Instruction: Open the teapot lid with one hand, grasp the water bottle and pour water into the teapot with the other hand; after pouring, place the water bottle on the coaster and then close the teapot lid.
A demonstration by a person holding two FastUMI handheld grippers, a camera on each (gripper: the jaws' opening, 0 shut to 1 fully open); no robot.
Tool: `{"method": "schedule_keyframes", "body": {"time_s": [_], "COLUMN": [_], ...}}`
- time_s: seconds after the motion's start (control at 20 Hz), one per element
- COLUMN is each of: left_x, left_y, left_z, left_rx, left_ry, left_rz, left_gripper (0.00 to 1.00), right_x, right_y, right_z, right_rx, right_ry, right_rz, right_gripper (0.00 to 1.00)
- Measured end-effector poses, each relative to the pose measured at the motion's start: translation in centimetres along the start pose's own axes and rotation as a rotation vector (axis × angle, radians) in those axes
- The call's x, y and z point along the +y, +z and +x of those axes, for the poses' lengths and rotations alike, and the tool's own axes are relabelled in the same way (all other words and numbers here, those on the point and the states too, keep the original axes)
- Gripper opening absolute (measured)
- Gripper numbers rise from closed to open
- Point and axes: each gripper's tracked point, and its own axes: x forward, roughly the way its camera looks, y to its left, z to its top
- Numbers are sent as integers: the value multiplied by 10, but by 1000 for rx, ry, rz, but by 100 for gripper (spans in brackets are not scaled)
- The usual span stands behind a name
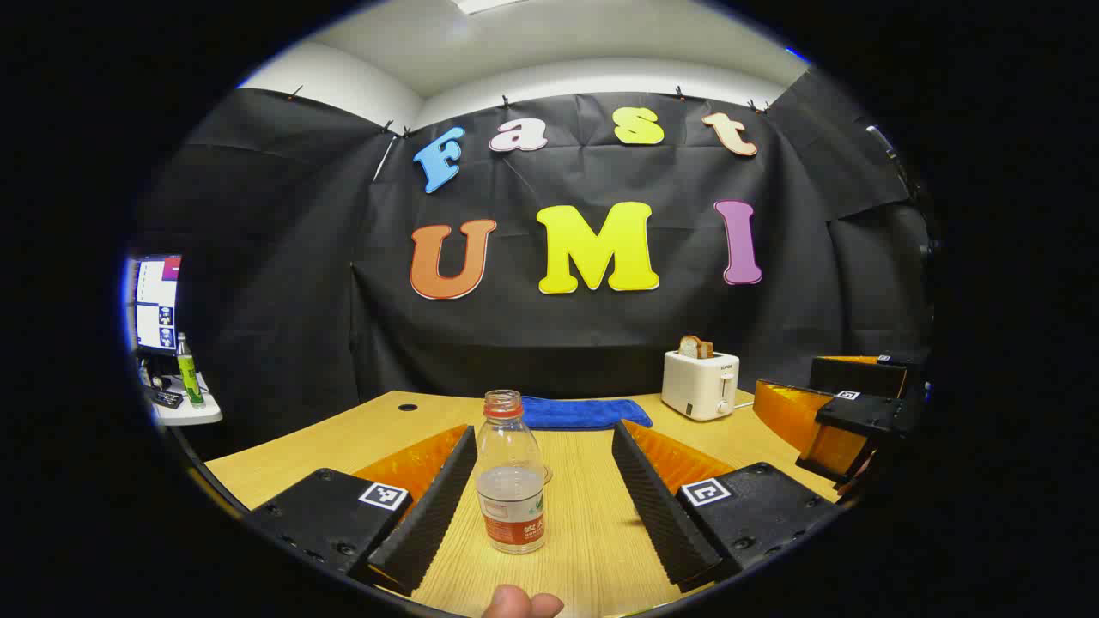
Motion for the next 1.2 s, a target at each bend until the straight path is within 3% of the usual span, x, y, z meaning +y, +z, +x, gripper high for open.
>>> {"method": "schedule_keyframes", "body": {"time_s": [1.2], "left_x": [12], "left_y": [6], "left_z": [-3], "left_rx": [-4], "left_ry": [-11], "left_rz": [0], "left_gripper": [99], "right_x": [-2], "right_y": [-18], "right_z": [3], "right_rx": [37], "right_ry": [-9], "right_rz": [6], "right_gripper": [95]}}
